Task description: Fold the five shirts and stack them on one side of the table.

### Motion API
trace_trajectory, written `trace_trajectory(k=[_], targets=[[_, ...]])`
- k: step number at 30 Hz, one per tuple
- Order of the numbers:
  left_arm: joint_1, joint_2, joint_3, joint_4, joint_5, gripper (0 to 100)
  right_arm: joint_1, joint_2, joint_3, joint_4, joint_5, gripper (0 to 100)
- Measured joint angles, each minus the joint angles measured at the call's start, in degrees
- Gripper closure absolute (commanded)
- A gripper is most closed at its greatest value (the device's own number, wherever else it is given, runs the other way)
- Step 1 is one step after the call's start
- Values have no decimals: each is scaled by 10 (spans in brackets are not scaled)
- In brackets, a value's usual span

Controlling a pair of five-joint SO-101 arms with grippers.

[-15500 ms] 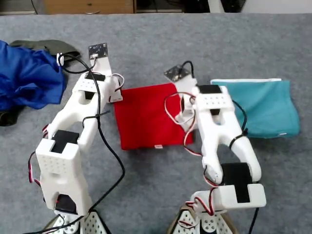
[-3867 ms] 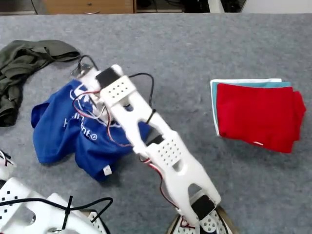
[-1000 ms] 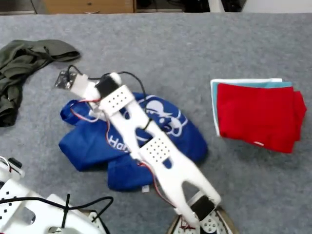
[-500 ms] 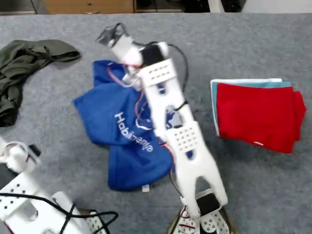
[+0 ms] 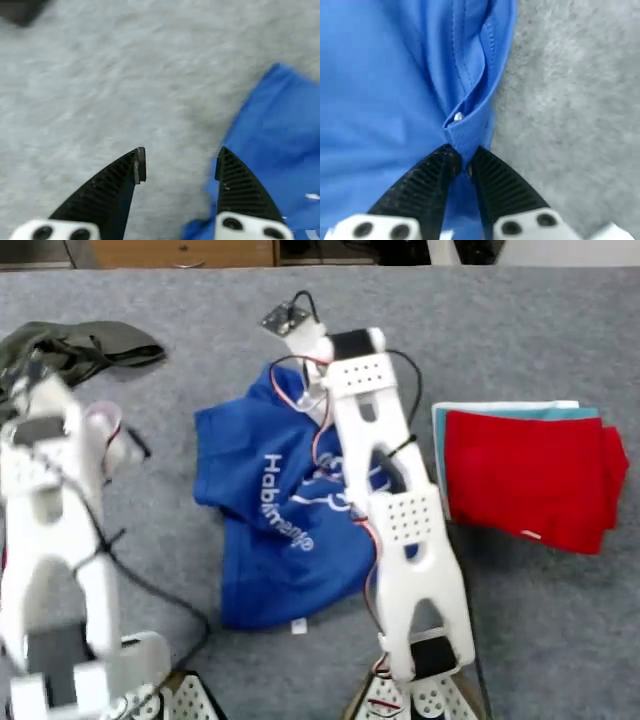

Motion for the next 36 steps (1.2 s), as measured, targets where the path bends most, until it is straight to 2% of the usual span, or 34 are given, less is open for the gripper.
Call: trace_trajectory(k=[7,13,18,24,30,36], targets=[[74,267,-324,81,134,768,6,54,-47,-11,-33,997],[91,476,-515,89,155,769,8,78,-91,3,-41,997],[93,566,-623,89,198,769,8,92,-119,6,-41,997],[95,615,-659,105,263,818,8,97,-124,7,-41,997],[123,616,-660,140,273,823,8,97,-124,7,-41,996],[127,616,-660,124,292,823,8,97,-124,7,-41,996]])
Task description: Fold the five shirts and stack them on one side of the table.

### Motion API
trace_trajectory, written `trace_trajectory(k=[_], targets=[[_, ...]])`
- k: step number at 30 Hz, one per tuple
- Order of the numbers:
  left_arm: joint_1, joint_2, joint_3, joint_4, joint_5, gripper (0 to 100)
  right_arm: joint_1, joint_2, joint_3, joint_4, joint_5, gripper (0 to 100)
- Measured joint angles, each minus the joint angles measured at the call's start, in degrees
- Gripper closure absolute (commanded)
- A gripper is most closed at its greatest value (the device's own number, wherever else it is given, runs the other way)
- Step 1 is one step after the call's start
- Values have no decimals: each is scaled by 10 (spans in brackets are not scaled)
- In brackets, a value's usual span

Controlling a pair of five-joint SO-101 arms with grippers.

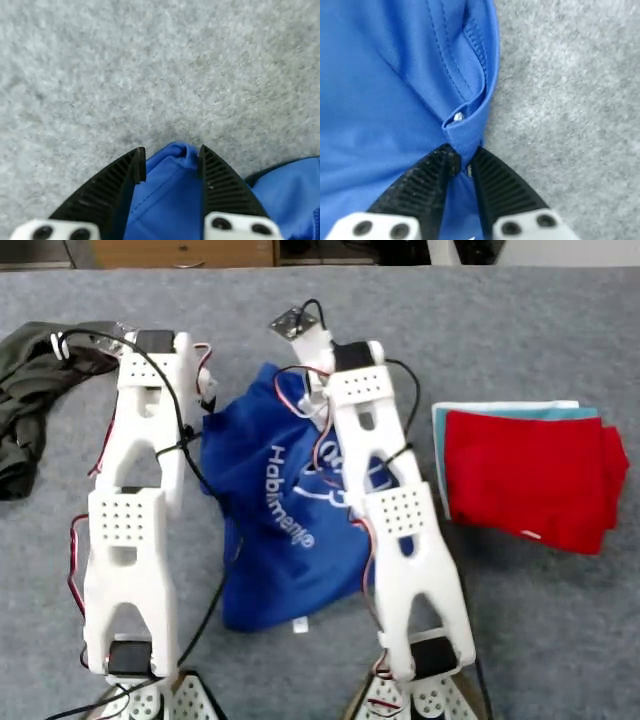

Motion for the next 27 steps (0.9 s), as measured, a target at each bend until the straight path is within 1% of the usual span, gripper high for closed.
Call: trace_trajectory(k=[4,10,16,19,27], targets=[[0,1,-16,0,1,823,0,0,0,0,0,996],[0,7,-80,31,1,823,0,0,0,0,0,996],[0,50,-81,22,2,823,0,0,0,0,0,996],[1,81,-81,18,13,823,0,0,0,0,0,996],[3,89,-106,18,21,829,0,0,0,0,0,996]])
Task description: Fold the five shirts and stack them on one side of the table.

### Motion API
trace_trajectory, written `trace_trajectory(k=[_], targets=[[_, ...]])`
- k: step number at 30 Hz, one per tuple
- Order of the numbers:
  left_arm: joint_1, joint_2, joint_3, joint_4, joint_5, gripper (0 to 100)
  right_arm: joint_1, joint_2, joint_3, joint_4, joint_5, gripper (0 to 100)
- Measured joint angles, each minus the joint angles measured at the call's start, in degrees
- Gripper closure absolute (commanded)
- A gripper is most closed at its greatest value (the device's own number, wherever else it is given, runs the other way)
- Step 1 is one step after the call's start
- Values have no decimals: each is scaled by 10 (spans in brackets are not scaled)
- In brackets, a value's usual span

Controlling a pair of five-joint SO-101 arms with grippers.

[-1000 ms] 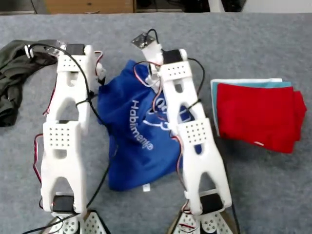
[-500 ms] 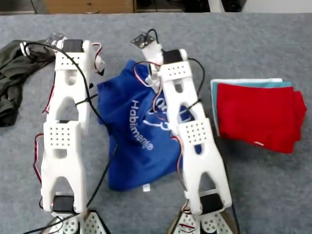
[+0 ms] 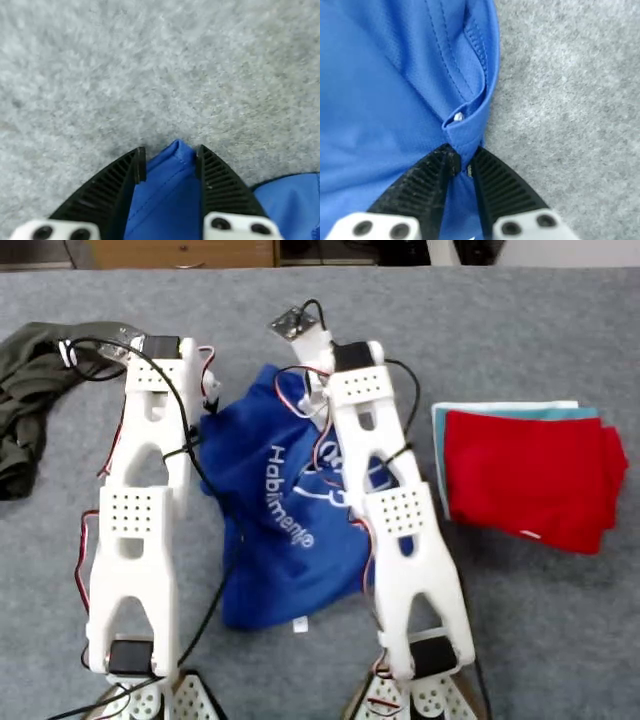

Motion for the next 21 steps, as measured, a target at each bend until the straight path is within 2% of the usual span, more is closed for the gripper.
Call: trace_trajectory(k=[9,16,21], targets=[[32,0,0,14,0,830,0,0,0,0,0,996],[34,37,-28,4,2,959,0,0,0,0,0,996],[35,54,-59,2,1,981,0,0,0,0,0,996]])
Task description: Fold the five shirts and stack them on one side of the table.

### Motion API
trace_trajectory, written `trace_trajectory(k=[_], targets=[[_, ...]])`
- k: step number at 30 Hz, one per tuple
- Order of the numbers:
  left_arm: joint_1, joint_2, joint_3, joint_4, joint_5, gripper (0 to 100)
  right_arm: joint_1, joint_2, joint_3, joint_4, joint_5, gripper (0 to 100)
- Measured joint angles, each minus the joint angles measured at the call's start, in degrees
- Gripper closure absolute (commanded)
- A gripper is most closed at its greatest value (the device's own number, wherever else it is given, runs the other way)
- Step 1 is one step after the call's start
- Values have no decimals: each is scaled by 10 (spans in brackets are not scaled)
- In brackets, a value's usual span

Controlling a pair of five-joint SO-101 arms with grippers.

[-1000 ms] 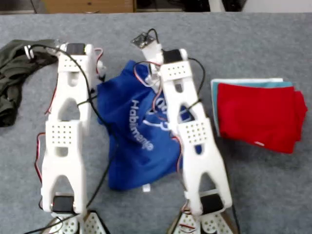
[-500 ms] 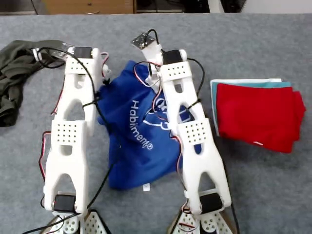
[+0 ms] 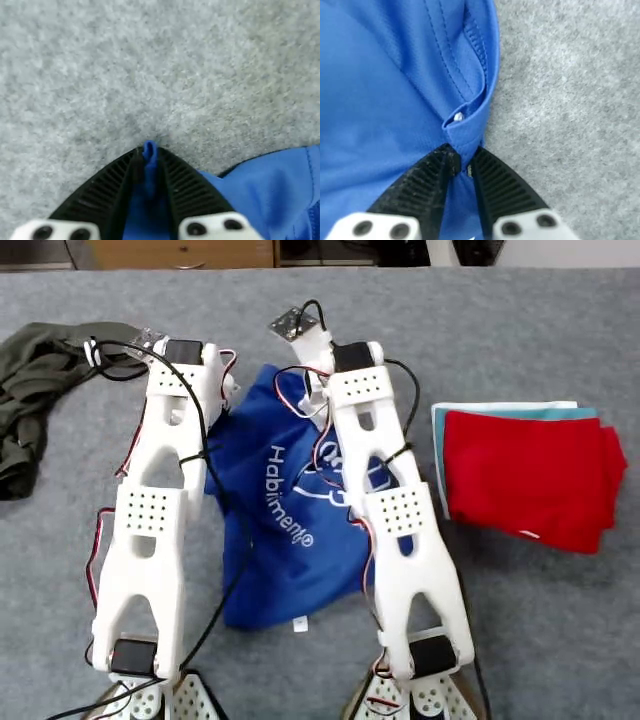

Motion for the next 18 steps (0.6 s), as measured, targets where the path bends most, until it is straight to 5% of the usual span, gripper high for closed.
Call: trace_trajectory(k=[12,18], targets=[[-23,5,-84,65,-61,981,0,1,-13,1,0,985],[-105,-23,-128,97,-174,982,-1,1,-146,90,-1,813]])
